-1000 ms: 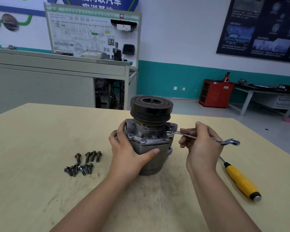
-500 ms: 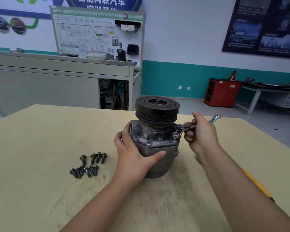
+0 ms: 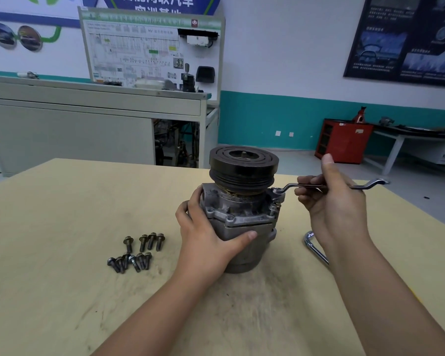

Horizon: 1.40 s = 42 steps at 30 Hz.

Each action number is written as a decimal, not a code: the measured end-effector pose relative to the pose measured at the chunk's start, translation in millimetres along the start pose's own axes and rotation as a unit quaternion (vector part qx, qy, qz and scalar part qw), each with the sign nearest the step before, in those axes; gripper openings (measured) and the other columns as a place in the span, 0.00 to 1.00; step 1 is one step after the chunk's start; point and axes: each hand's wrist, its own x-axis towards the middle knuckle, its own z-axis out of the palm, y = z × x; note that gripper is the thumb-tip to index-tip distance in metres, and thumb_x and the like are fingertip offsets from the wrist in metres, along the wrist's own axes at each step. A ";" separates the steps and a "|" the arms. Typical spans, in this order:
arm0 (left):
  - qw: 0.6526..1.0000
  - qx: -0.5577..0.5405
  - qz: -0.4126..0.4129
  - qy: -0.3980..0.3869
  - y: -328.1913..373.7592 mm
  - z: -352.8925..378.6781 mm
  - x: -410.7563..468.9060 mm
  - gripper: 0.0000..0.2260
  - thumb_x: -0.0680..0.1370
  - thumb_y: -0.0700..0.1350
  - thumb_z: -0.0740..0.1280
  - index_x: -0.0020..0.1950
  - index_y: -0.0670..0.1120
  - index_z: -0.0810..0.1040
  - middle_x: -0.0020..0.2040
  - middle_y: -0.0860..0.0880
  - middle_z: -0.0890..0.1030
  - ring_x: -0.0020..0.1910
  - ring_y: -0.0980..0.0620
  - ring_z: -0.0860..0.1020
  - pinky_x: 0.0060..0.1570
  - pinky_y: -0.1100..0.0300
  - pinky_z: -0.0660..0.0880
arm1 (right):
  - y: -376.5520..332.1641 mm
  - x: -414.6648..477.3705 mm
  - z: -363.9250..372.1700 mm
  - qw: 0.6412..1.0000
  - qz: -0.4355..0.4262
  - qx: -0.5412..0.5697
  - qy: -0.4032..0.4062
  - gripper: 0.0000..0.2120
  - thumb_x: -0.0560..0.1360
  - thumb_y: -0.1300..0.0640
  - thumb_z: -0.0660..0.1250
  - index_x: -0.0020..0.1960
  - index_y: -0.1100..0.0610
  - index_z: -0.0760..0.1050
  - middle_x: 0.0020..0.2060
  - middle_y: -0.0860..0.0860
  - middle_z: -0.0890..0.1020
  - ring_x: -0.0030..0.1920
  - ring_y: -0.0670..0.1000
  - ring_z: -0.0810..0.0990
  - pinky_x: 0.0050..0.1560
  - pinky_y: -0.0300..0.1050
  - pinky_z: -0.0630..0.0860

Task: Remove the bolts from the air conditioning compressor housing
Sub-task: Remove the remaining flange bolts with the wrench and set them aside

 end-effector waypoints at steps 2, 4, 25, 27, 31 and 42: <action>1.000 0.002 0.000 0.000 0.0 0.0 0.2 0.51 0.60 0.61 0.76 0.73 0.62 0.46 0.59 0.63 0.50 0.68 0.57 0.59 0.64 0.66 0.57 | -1.7 -8.7 -2.5 0.999 -0.041 -0.019 -0.015 0.17 0.77 0.56 0.66 0.31 0.60 0.72 0.26 0.54 0.81 0.24 0.52 0.79 0.26 0.37 0.75; 1.000 0.006 -0.001 0.001 -0.1 0.1 0.7 0.52 0.60 0.60 0.77 0.73 0.61 0.46 0.61 0.62 0.51 0.69 0.55 0.59 0.65 0.66 0.57 | 0.9 -15.5 -5.6 0.996 -0.071 -0.048 -0.017 0.17 0.76 0.59 0.67 0.29 0.59 0.72 0.26 0.55 0.81 0.24 0.53 0.80 0.25 0.38 0.75; 1.000 0.010 -0.002 0.005 1.3 0.5 0.7 0.52 0.61 0.59 0.78 0.74 0.59 0.46 0.64 0.59 0.52 0.69 0.55 0.59 0.65 0.65 0.57 | 15.9 -16.1 -7.7 0.997 -0.045 -0.053 0.019 0.16 0.76 0.67 0.60 0.29 0.62 0.67 0.24 0.55 0.79 0.17 0.51 0.70 0.20 0.36 0.66; 1.000 0.009 -0.003 0.003 1.9 -0.1 0.2 0.52 0.61 0.59 0.77 0.74 0.59 0.46 0.66 0.58 0.52 0.69 0.54 0.59 0.65 0.65 0.57 | 15.2 -8.3 -6.8 1.000 0.002 -0.027 0.013 0.15 0.76 0.67 0.60 0.30 0.62 0.67 0.22 0.55 0.78 0.16 0.50 0.67 0.20 0.33 0.63; 1.000 0.005 -0.006 0.000 2.9 -1.2 0.2 0.52 0.61 0.59 0.77 0.74 0.59 0.46 0.67 0.57 0.52 0.70 0.53 0.59 0.65 0.65 0.57 | 16.2 5.2 -5.2 0.997 0.069 -0.021 0.000 0.16 0.77 0.64 0.60 0.31 0.60 0.64 0.21 0.54 0.77 0.15 0.47 0.63 0.19 0.31 0.59; 1.000 0.008 -0.002 0.005 0.0 0.3 0.7 0.52 0.60 0.61 0.76 0.72 0.63 0.45 0.64 0.61 0.51 0.64 0.60 0.58 0.64 0.66 0.57 | 33.3 22.3 11.3 0.993 0.048 -0.104 0.041 0.17 0.81 0.46 0.58 0.41 0.58 0.68 0.20 0.49 0.76 0.15 0.44 0.66 0.18 0.32 0.60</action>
